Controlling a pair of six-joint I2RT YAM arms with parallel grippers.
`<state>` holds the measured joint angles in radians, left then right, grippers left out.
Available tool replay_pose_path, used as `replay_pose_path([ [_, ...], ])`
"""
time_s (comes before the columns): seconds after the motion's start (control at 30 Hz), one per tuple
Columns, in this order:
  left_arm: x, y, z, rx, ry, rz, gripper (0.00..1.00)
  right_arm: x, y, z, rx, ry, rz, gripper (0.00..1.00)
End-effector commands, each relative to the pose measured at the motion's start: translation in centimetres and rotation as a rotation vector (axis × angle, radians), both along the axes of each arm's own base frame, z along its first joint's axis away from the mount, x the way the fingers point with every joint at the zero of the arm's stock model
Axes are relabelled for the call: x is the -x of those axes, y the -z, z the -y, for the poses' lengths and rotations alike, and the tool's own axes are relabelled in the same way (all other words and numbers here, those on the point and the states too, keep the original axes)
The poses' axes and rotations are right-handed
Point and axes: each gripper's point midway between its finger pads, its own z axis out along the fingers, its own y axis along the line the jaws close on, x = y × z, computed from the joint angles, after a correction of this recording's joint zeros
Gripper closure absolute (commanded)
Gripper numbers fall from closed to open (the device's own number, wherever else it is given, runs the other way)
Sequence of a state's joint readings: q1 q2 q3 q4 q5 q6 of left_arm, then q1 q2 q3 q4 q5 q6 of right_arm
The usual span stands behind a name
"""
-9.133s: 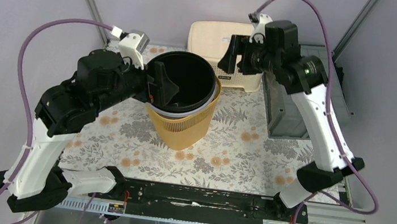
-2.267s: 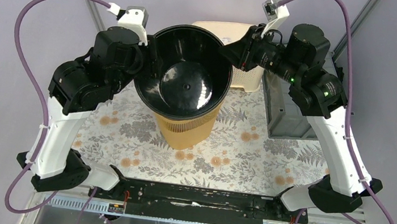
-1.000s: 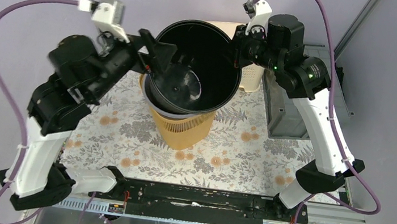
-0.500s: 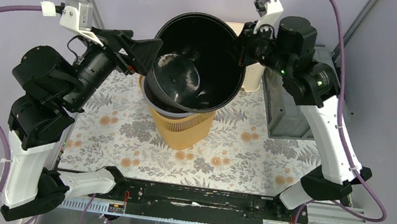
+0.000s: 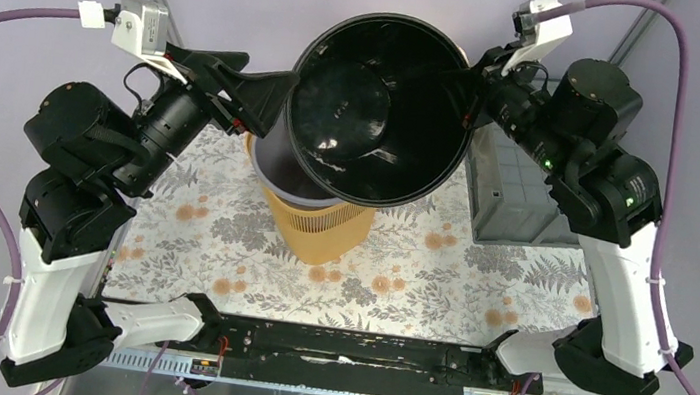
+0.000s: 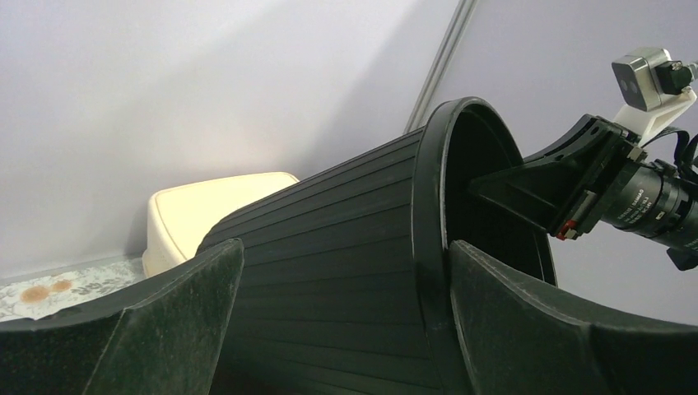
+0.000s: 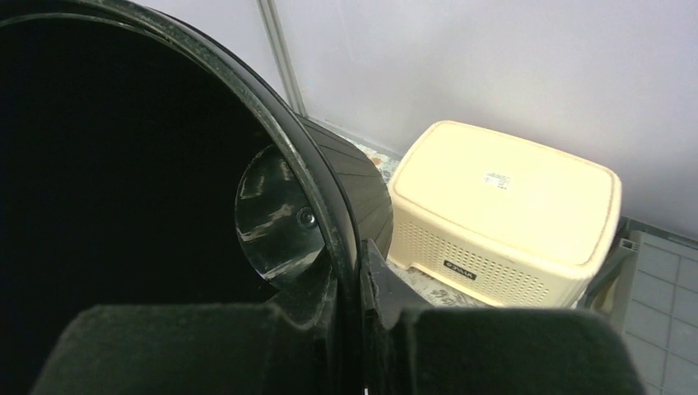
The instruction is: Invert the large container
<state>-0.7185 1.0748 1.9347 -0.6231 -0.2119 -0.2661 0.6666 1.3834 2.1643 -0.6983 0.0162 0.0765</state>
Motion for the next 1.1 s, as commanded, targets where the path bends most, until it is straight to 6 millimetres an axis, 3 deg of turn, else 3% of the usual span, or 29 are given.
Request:
replay_pose_path([
  [0.0, 0.3, -0.7, -2.7, 0.021, -0.098, 0.019, 0.00, 4.2, -8.8, 7.3, -0.188, 0.171, 0.251, 1.00],
  [0.23, -0.5, 0.5, -1.8, 0.006, -0.091, -0.008, 0.00, 6.0, -9.9, 10.1, -0.219, 0.230, 0.299, 1.00],
  [0.43, -0.9, 1.2, -2.0, -0.007, -0.112, -0.036, 0.00, 5.6, -9.8, 11.1, -0.174, 0.292, 0.296, 1.00],
  [0.73, -3.4, 5.6, -0.3, -0.121, -0.136, -0.202, 0.00, 4.0, -5.2, 13.6, -0.055, 0.461, 0.201, 1.00],
  [1.07, -4.4, 7.9, 0.2, -0.177, -0.154, -0.269, 0.00, 1.1, 0.5, 12.2, 0.089, 0.494, 0.065, 1.00],
])
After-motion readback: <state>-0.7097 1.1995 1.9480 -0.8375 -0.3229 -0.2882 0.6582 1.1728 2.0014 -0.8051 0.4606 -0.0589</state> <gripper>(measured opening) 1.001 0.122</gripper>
